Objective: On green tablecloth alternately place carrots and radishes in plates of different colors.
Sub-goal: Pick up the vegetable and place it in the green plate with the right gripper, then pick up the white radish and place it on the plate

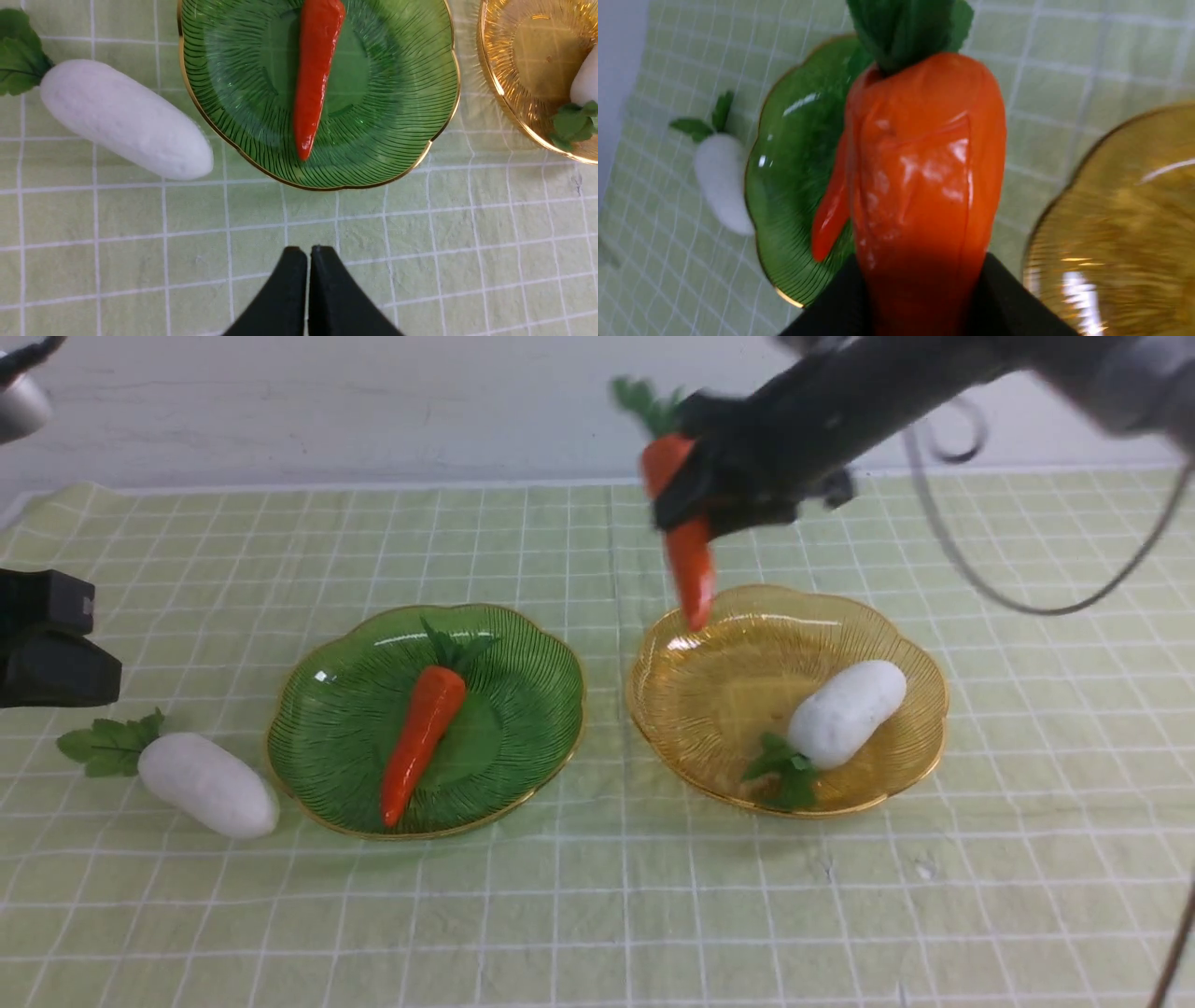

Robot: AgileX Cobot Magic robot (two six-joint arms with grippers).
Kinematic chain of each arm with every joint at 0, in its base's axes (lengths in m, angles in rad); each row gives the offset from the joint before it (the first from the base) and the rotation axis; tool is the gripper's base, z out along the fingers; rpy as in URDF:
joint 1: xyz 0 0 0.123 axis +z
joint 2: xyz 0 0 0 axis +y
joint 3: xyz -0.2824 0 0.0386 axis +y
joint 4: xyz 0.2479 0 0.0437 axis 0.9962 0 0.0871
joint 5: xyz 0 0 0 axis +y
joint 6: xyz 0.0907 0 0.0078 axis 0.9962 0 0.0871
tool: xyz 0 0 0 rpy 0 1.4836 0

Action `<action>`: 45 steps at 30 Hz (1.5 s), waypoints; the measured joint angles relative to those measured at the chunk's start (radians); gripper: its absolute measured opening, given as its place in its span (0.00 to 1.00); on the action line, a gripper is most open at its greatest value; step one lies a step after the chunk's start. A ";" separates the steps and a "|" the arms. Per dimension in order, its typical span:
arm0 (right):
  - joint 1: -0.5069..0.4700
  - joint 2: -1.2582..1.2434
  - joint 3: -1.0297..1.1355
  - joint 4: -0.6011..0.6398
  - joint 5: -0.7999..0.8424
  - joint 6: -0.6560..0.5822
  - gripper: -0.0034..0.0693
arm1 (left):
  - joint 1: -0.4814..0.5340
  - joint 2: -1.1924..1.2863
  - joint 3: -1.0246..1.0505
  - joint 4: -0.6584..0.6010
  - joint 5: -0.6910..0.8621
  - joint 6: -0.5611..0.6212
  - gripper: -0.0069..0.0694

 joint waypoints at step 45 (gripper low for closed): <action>0.054 0.037 -0.357 -0.273 0.044 0.087 0.84 | 0.000 0.587 0.000 0.030 -0.477 -0.453 0.92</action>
